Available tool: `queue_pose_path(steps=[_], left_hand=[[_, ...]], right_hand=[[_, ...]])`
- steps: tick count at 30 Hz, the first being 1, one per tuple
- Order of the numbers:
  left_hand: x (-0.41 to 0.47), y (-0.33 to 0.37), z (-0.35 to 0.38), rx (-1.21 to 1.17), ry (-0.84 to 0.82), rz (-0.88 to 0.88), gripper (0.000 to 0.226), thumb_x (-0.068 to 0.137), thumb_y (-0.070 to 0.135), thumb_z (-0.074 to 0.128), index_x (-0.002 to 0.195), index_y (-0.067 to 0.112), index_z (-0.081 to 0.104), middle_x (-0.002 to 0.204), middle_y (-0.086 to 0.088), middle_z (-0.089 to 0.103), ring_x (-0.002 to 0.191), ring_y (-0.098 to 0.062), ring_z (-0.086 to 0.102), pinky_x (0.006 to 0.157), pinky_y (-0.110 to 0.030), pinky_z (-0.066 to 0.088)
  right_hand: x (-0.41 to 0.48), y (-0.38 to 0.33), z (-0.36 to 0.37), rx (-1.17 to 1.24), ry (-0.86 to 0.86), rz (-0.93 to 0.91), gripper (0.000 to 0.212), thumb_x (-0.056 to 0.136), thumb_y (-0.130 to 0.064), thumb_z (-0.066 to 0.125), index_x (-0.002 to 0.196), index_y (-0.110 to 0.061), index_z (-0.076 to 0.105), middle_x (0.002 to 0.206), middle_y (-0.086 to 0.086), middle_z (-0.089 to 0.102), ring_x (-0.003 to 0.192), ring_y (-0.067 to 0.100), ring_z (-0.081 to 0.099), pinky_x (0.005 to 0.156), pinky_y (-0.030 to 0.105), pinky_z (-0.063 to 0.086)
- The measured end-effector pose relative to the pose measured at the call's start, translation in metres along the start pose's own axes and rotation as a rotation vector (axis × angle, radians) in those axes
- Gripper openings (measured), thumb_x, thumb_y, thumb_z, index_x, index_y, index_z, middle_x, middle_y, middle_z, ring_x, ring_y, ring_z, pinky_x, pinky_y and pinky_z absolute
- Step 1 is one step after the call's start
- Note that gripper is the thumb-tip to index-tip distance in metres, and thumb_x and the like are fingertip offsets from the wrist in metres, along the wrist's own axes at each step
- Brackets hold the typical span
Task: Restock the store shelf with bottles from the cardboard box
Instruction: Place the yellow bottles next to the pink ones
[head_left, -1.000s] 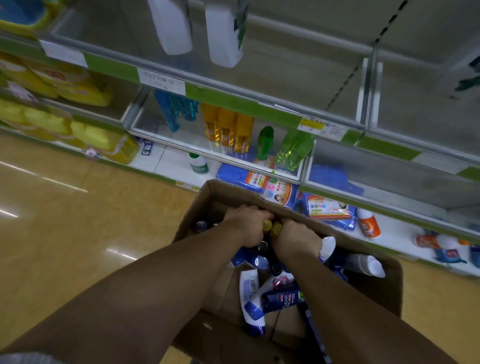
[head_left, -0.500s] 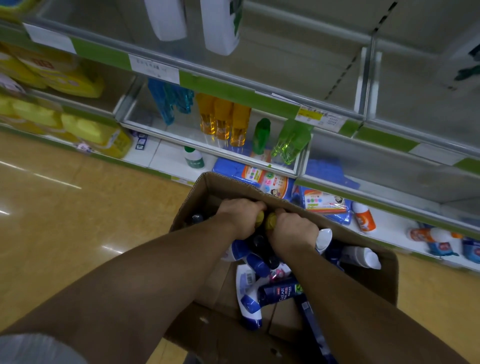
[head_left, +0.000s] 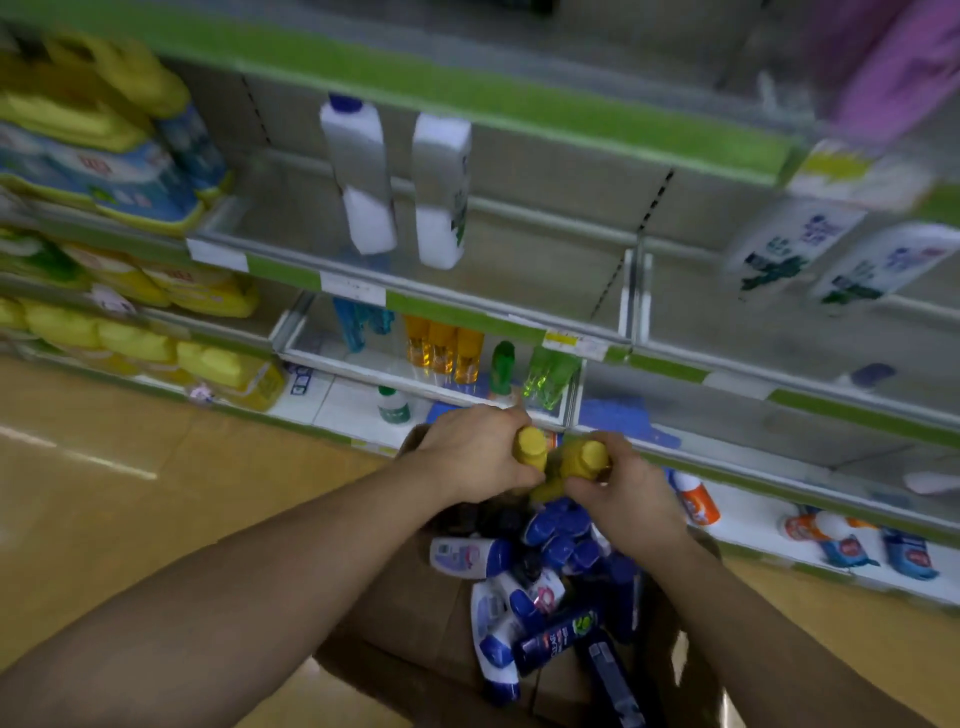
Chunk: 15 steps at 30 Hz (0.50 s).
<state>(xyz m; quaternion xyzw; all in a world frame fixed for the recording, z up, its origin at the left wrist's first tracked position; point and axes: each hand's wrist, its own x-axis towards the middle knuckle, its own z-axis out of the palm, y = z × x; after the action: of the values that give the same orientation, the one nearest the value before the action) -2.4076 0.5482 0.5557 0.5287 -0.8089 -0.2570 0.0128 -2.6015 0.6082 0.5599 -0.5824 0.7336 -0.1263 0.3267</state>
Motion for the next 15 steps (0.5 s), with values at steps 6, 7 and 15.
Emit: queue_pose_path(steps=[6, 7, 15], left_hand=[[-0.020, 0.086, -0.106, -0.109, 0.227, 0.053, 0.048, 0.064, 0.077, 0.064, 0.088, 0.036, 0.062, 0.088, 0.011, 0.067, 0.089, -0.017, 0.064, 0.067, -0.031, 0.050], [-0.022, 0.105, -0.124, -0.135, 0.268, 0.070, 0.046, 0.065, 0.076, 0.064, 0.085, 0.035, 0.060, 0.081, 0.011, 0.064, 0.084, -0.017, 0.063, 0.063, -0.031, 0.047], [-0.022, 0.250, -0.225, -0.240, 0.527, 0.245, 0.047, 0.068, 0.078, 0.060, 0.072, 0.031, 0.056, 0.067, 0.008, 0.057, 0.073, -0.019, 0.060, 0.059, -0.032, 0.042]], right_hand=[[-0.043, -0.040, -0.123, 0.435, 0.099, -0.150, 0.027, 0.082, 0.002, 0.070, 0.094, -0.022, 0.070, 0.080, -0.008, 0.076, 0.078, 0.003, 0.071, 0.072, 0.018, 0.053], [-0.050, -0.048, -0.147, 0.456, 0.120, -0.191, 0.028, 0.082, 0.004, 0.069, 0.095, -0.020, 0.071, 0.082, -0.008, 0.077, 0.079, 0.006, 0.071, 0.073, 0.022, 0.054], [-0.085, -0.078, -0.312, 0.515, 0.402, -0.412, 0.019, 0.074, -0.024, 0.072, 0.089, -0.013, 0.070, 0.076, 0.006, 0.071, 0.070, 0.017, 0.061, 0.072, 0.050, 0.056]])
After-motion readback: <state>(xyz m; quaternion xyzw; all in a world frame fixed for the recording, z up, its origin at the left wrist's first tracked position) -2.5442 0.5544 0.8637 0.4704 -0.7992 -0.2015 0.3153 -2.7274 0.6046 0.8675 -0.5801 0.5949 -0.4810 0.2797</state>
